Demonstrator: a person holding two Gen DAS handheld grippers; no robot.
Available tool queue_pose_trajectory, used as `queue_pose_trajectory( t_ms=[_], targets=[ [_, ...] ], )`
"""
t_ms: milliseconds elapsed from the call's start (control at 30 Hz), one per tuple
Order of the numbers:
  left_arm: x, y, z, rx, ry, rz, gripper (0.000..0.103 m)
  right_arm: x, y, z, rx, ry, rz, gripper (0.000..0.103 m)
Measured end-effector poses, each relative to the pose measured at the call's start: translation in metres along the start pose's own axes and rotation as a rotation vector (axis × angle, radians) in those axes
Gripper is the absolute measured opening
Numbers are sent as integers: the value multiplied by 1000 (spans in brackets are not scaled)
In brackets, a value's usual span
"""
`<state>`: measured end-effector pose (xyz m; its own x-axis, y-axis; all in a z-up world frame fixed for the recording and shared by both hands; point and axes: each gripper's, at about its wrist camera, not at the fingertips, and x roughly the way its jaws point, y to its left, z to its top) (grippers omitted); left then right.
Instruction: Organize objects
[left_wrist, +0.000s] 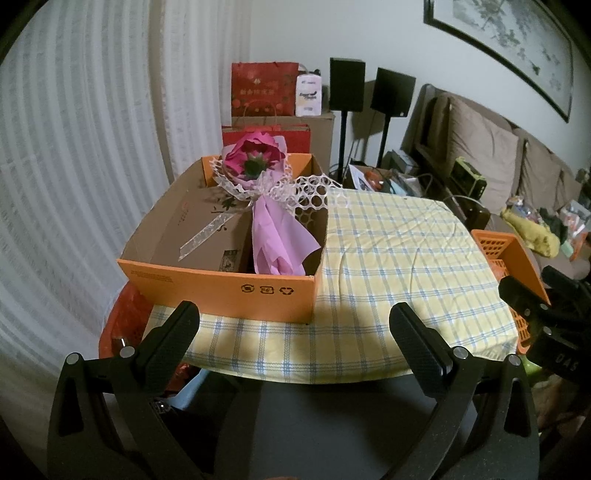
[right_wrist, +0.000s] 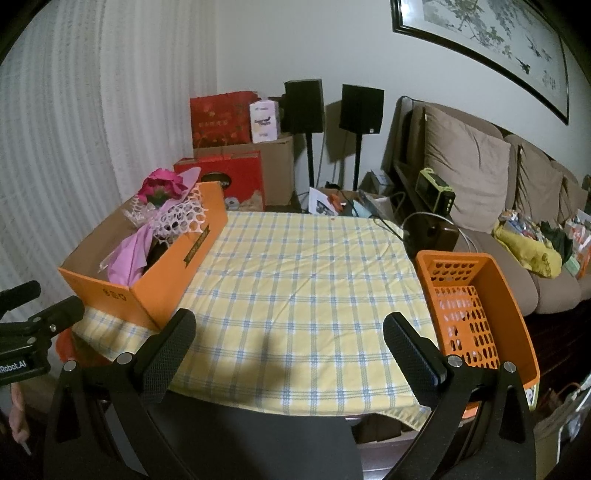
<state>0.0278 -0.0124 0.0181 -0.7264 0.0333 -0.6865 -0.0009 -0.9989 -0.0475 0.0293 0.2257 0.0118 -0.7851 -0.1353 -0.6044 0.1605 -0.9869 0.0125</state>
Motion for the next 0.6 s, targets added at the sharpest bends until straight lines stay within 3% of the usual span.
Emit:
queue_pose_trajectory(
  t_ms=[600],
  targets=[
    [0, -1, -1, 1, -1, 1, 103, 0, 2, -2, -2, -1, 2, 102]
  ],
)
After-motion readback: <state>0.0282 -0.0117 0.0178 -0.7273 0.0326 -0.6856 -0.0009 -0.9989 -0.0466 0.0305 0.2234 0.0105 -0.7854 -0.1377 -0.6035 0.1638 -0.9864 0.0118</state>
